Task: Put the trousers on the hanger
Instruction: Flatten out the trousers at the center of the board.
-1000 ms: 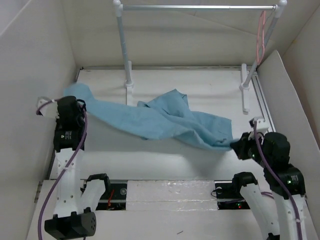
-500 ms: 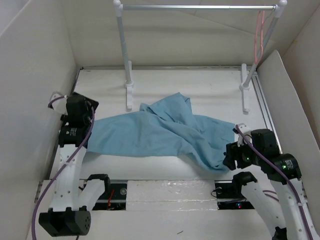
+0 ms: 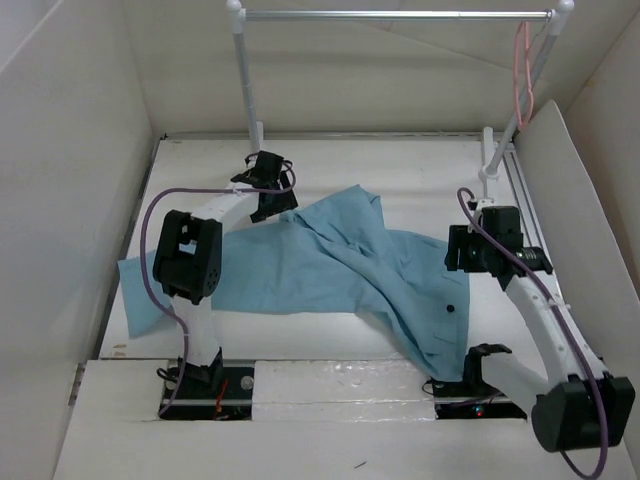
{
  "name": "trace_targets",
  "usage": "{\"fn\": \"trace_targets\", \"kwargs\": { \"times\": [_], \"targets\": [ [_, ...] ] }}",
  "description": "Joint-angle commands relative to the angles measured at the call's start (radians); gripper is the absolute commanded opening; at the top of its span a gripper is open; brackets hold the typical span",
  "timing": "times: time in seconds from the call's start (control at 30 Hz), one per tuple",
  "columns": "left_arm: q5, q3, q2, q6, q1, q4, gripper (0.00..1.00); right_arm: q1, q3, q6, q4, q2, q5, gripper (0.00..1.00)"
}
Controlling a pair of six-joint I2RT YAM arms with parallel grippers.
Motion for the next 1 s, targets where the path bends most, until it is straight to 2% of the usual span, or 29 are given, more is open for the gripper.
{"fn": "trace_targets", "kwargs": {
  "times": [0.0, 0.07, 0.17, 0.27, 0.37, 0.43, 0.57, 0.63, 0.67, 0.73, 0.77, 0.8, 0.87, 0.97],
  "targets": [
    [0.054, 0.146, 0.056, 0.077, 0.038, 0.001, 0.72, -0.091, -0.056, 0.052, 0.278, 0.109, -0.024, 0.65],
    [0.077, 0.219, 0.133, 0.111, 0.038, -0.033, 0.73, -0.178, -0.078, 0.038, 0.357, 0.211, -0.043, 0.66],
    [0.112, 0.239, 0.168, 0.137, 0.038, -0.007, 0.75, -0.272, -0.085, 0.021, 0.487, 0.294, -0.133, 0.67],
    [0.132, 0.276, 0.217, 0.162, 0.038, -0.040, 0.75, -0.293, -0.040, 0.020, 0.550, 0.417, -0.129, 0.68],
    [0.132, 0.261, 0.228, 0.177, 0.038, -0.036, 0.75, -0.316, 0.002, 0.024, 0.616, 0.557, -0.205, 0.68],
    [0.186, 0.237, 0.222, 0.168, 0.049, -0.031, 0.72, -0.326, 0.020, 0.035, 0.633, 0.635, -0.259, 0.67],
    [0.210, 0.184, 0.184, 0.159, 0.049, -0.016, 0.70, -0.326, 0.020, 0.073, 0.653, 0.677, -0.261, 0.63],
    [0.209, 0.155, 0.167, 0.159, 0.049, -0.011, 0.69, -0.338, -0.016, 0.095, 0.700, 0.678, -0.282, 0.40],
    [0.209, 0.149, 0.167, 0.159, 0.049, -0.011, 0.69, -0.347, -0.030, 0.101, 0.714, 0.680, -0.302, 0.33],
    [0.209, 0.155, 0.179, 0.159, 0.049, -0.031, 0.68, -0.384, -0.061, 0.116, 0.730, 0.663, -0.334, 0.07],
    [0.219, 0.147, 0.185, 0.149, 0.049, -0.033, 0.64, -0.393, -0.076, 0.107, 0.730, 0.593, -0.327, 0.00],
    [0.220, 0.147, 0.185, 0.149, 0.049, -0.030, 0.64, -0.393, -0.076, 0.107, 0.730, 0.592, -0.327, 0.00],
    [0.235, 0.132, 0.179, 0.131, 0.049, -0.025, 0.57, -0.393, -0.063, 0.087, 0.705, 0.513, -0.281, 0.00],
    [0.264, 0.108, 0.169, 0.114, 0.049, -0.021, 0.35, -0.413, -0.004, 0.053, 0.650, 0.479, -0.276, 0.00]
  ]
}}
